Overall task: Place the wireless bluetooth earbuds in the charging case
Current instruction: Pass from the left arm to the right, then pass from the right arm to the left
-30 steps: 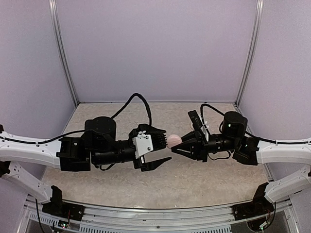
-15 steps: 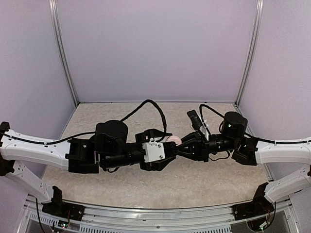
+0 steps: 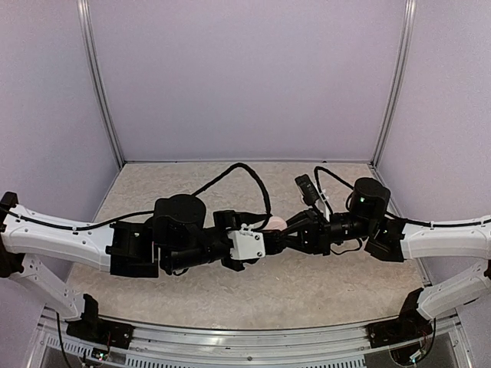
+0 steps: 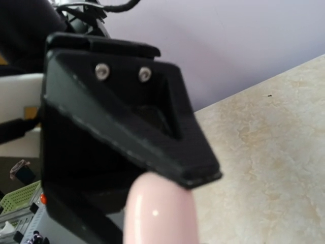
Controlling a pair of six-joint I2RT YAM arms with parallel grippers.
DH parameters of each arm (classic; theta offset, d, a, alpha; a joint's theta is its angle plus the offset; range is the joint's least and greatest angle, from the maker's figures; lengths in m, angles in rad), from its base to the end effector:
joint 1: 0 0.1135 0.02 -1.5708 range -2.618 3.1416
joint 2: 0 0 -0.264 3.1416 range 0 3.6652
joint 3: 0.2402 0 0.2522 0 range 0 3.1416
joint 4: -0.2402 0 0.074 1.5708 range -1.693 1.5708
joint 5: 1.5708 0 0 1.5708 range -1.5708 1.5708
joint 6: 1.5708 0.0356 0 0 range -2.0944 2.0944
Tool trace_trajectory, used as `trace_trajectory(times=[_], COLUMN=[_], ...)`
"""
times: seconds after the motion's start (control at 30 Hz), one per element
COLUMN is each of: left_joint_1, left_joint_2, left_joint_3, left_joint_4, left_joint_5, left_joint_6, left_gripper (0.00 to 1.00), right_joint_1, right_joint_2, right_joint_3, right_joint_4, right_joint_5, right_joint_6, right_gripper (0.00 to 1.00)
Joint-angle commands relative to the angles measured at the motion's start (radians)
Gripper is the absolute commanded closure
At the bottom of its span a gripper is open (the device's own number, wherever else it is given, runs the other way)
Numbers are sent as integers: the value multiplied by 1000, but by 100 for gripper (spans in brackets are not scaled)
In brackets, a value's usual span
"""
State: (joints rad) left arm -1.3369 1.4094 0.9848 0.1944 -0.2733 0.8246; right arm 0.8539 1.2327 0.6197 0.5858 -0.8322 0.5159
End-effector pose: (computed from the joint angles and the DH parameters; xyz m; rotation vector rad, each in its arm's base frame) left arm 0.0860 -0.3197 0.3031 1.4820 1.0109 -0.1210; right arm 0.1544 0.2172 0.2680 -1.0248 1.5809 1.6578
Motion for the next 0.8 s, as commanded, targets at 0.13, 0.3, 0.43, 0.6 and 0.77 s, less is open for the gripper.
trace_trajectory(times=[0.13,0.3,0.43,0.6,0.77], left_joint_1=[-25,-24,-25,-25,-24], left_joint_2=[15,5,0,0,3], left_joint_3=[4,-3,-5,-6,-8], left_joint_4=[31,31,29,25,20], left_joint_5=[33,30,32,35,30], left_joint_6=[27,23,22,23,25], left_gripper=[64,66,66,66,65], right_joint_1=[5,3,-1,-4,-16], right_joint_2=[2,-6,-16,-21,-34], right_joint_3=[10,17,17,14,8], right_joint_4=[45,8,-9,-4,-5], right_joint_5=[13,55,89,99,115], right_joint_6=[4,-10,-6,4,11], right_gripper=[77,68,65,64,69])
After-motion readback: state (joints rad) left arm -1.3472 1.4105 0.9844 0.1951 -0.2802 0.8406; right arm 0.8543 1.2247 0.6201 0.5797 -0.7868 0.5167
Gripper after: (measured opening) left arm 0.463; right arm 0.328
